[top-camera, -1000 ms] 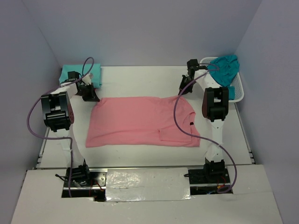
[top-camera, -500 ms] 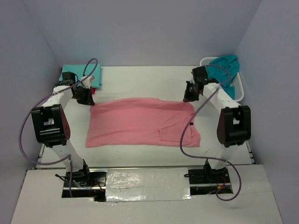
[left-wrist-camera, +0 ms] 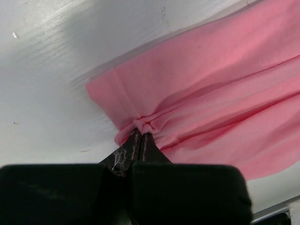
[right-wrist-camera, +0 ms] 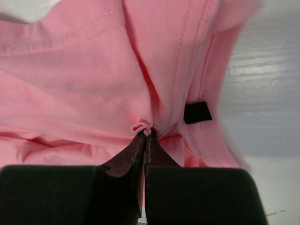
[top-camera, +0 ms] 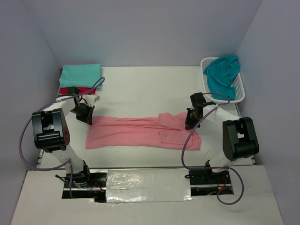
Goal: Fold and stack the t-shirts
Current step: Fold the other side of the tshirt into a rectangle
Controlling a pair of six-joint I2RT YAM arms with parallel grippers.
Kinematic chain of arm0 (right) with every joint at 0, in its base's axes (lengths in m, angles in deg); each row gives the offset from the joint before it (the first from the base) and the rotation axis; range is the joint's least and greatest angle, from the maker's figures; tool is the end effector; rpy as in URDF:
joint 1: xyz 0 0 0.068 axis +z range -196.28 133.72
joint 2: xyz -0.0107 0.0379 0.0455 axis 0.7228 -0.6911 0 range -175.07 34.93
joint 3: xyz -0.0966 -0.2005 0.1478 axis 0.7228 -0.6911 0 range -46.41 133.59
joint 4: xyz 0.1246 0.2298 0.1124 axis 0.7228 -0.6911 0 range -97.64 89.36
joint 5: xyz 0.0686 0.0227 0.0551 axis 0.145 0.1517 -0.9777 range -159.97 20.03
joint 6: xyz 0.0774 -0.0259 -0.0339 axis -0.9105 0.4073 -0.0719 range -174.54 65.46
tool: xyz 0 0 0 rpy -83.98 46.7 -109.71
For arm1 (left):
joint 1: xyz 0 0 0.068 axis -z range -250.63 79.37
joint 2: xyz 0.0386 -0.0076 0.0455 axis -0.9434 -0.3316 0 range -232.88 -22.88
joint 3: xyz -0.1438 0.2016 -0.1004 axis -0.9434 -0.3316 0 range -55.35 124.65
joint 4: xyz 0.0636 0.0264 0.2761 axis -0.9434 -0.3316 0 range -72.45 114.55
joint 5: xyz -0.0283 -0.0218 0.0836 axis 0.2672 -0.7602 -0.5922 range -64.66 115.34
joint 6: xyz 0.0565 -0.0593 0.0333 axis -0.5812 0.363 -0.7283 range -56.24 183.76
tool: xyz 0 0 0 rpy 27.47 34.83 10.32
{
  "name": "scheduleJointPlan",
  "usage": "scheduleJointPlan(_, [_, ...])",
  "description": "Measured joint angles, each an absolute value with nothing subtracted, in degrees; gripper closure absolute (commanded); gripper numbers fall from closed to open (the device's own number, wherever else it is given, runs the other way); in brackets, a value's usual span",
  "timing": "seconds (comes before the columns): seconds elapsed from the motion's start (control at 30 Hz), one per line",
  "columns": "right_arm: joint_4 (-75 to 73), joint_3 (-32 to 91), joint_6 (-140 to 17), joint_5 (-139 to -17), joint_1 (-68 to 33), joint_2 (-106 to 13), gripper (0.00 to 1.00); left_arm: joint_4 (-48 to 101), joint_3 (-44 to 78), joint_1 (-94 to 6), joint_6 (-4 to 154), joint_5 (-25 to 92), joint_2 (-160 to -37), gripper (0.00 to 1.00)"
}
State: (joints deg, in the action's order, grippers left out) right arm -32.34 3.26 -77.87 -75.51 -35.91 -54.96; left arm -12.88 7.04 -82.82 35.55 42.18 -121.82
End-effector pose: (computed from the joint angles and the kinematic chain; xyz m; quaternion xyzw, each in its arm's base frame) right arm 0.3048 0.0635 0.0988 0.1037 0.9810 0.0911 0.1364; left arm 0.3505 0.0523 0.1129 0.1567 0.9672 -0.0885 0.1795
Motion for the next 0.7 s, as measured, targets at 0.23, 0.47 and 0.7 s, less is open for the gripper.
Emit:
scheduleJointPlan(0.23, [-32.76,4.93,-78.70,-74.59,-36.94,-53.06,1.00,-14.85,16.09,-82.82,35.22,41.85,-124.16,1.00])
scheduleJointPlan(0.47, [-33.96,17.76,-77.37,-73.61,-38.82,-57.60,1.00,-13.97,28.87,-82.82,36.91,45.63,-130.06,1.00])
scheduleJointPlan(0.7, [-33.32,18.48,-76.89,-73.59,-38.82,-58.72,1.00,-13.08,28.59,-82.84,36.95,48.21,-130.96,1.00])
